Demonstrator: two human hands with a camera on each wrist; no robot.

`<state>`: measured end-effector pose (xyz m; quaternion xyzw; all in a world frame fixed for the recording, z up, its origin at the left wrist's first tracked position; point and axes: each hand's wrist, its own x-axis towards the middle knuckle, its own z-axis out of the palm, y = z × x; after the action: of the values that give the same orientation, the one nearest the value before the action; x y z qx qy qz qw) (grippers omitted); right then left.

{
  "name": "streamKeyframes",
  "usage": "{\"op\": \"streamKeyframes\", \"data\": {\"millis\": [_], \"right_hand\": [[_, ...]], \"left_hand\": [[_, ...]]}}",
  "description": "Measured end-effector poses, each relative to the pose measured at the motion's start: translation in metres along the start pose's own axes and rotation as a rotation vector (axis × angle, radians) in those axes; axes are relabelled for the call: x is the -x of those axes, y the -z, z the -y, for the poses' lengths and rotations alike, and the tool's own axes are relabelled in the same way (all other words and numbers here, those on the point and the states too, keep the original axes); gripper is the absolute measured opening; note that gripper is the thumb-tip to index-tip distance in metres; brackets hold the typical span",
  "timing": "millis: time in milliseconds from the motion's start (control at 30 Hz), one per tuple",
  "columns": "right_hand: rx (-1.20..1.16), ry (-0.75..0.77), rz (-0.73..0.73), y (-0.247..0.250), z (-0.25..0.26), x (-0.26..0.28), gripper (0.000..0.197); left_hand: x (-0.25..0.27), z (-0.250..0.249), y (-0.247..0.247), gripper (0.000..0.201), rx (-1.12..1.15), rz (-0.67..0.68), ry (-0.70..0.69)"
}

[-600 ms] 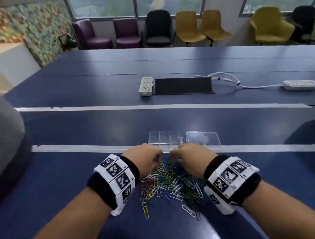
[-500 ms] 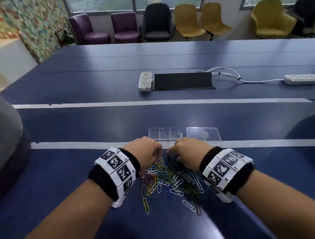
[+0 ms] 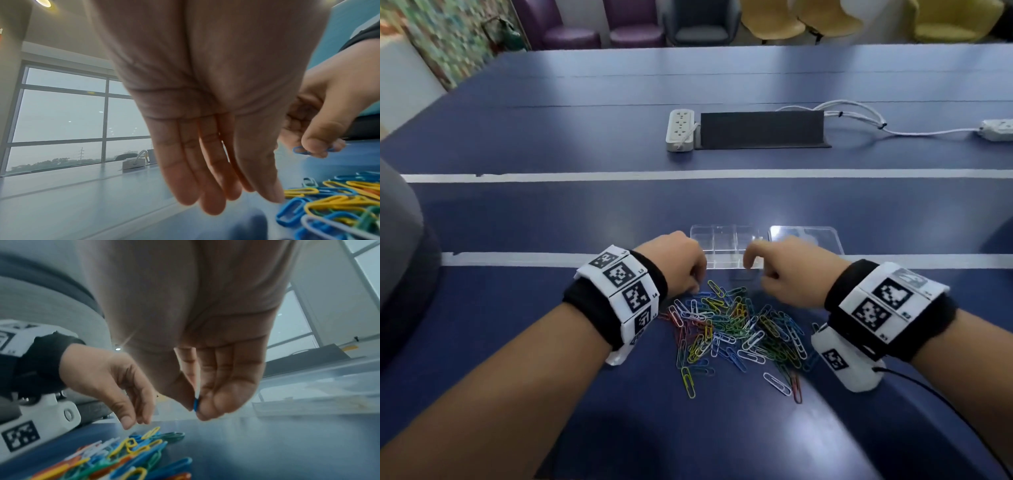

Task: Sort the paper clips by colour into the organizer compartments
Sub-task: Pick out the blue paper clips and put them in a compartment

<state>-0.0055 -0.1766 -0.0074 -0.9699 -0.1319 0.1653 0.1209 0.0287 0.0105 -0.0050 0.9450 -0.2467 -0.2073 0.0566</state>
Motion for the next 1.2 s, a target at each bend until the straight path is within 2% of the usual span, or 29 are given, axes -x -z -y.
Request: {"op": "streamKeyframes", "data": {"millis": [200,300,467,533,667,767,867,933,1033,1100,1133,1200], "right_hand": [[-0.035,-0.033,0.023,-0.001,0.007,-0.001,0.032],[-0.029,-0.056,0.009,-0.003,0.013,-0.005,0.022],[-0.046,-0.086,0.049,-0.009,0.017,-0.007,0.017],[-0.073,-0.076,0.046,-0.01,0.016,-0.007,0.013],[-0.174,-0.063,0.061,-0.006,0.009,-0.008,0.015],[-0.371,-0.098,0.067,-0.004,-0.002,-0.01,0.02],[-0.783,-0.196,0.14,-0.003,-0.011,-0.005,0.024],[-0.977,-0.238,0.175,-0.003,-0.014,0.001,0.025],[-1.14,-0.274,0.207,-0.005,-0.017,0.007,0.029],[-1.107,-0.295,0.166,-0.006,-0.021,0.008,0.03],[-1.028,-0.289,0.135,-0.005,-0.023,0.009,0.029],[-0.707,-0.236,0.083,-0.002,-0.026,0.016,0.021]], "left_hand": [[-0.002,0.0,-0.004,0.01,-0.033,0.004,-0.01],[-0.002,0.0,-0.006,0.01,-0.05,-0.002,-0.027],[0.0,-0.001,-0.01,0.01,-0.056,-0.01,-0.051],[0.0,-0.002,-0.01,0.017,-0.058,-0.024,-0.059],[0.0,-0.007,-0.01,0.014,-0.089,0.0,-0.076],[-0.002,-0.009,-0.013,0.01,-0.093,0.012,-0.08],[-0.005,-0.008,-0.015,0.023,-0.09,0.027,-0.07],[-0.007,-0.009,-0.016,0.027,-0.101,0.037,-0.08],[-0.007,-0.01,-0.017,0.015,-0.105,0.014,-0.113],[-0.006,-0.01,-0.015,0.008,-0.108,-0.012,-0.13],[-0.005,-0.011,-0.014,0.011,-0.12,-0.027,-0.141],[-0.004,-0.011,-0.014,0.015,-0.139,-0.048,-0.154]]}}
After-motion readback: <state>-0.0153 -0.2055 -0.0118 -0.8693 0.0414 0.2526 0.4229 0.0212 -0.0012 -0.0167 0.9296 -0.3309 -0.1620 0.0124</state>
